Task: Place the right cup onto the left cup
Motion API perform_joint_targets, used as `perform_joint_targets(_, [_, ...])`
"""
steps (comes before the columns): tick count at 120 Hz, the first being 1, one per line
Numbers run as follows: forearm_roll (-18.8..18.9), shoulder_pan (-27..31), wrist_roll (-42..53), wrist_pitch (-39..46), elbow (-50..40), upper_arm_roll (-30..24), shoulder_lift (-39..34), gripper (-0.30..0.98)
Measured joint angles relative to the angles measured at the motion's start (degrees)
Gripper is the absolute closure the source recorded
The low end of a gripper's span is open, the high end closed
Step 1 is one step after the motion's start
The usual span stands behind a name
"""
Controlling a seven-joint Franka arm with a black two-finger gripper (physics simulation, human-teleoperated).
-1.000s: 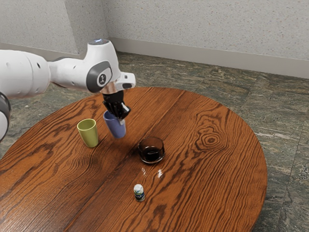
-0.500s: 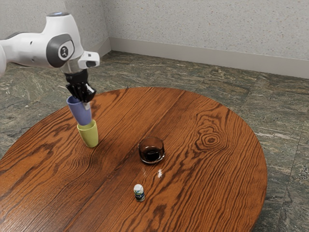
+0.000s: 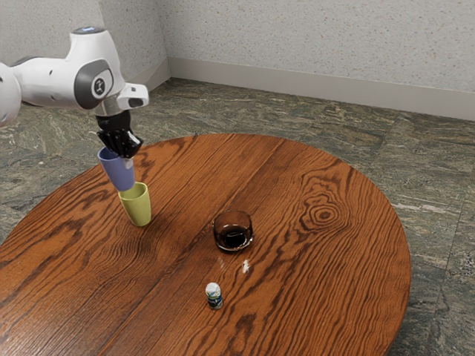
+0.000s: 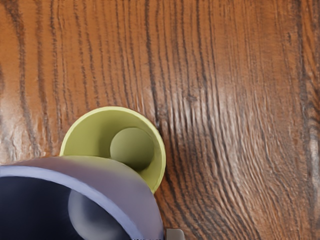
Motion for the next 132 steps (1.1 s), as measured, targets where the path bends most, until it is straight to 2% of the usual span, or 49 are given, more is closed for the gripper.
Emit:
perform_joint_targets(92, [-2.23, 0.32, 1.17, 4.81, 1.60, 0.15, 7.71, 0.77])
perform_joint_targets(99, [-2.57, 0.32, 1.21, 5.17, 1.55, 0.15, 8.17, 0.71])
perform_joint_targets(119, [-4.27, 0.32, 1.34, 5.77, 1.51, 0.15, 8.46, 0.35])
perform_joint_targets(132, [-4.69, 0.32, 1.42, 5.69, 1.16, 0.13, 6.21, 0.21])
